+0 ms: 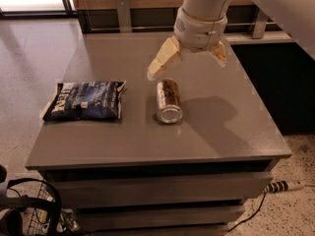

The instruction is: Place orange can upright

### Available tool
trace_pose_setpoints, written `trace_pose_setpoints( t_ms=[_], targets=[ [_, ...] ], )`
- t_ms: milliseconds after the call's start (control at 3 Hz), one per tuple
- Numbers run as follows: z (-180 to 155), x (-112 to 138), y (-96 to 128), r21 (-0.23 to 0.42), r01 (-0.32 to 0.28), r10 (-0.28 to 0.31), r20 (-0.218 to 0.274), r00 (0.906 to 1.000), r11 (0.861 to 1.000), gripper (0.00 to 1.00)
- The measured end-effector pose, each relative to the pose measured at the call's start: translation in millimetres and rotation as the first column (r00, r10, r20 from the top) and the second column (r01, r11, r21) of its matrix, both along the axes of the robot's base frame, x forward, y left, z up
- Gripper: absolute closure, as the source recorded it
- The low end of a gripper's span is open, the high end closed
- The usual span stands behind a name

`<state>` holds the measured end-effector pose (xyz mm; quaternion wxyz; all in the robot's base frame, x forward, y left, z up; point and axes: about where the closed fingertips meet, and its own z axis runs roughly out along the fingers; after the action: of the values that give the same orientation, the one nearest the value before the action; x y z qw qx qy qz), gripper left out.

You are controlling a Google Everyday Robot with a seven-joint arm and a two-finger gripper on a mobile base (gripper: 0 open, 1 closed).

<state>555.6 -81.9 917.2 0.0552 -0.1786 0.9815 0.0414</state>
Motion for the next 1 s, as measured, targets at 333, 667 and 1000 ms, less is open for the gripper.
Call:
trace_pose_setpoints(
  t_ms=[333,667,1000],
  targets=[
    [-18.5,2.2,9.5,-0.001,0.025,-0.025,-0.039,0.9989,1.0,0.0],
    [-38.4,1.5,25.8,-0.018,0.038,-0.039,-0.038,0.9985,0.999,0.0],
    [-39.7,3.4,30.7,-0.02,0.038,-0.039,-0.036,0.9986,0.999,0.0]
  ],
)
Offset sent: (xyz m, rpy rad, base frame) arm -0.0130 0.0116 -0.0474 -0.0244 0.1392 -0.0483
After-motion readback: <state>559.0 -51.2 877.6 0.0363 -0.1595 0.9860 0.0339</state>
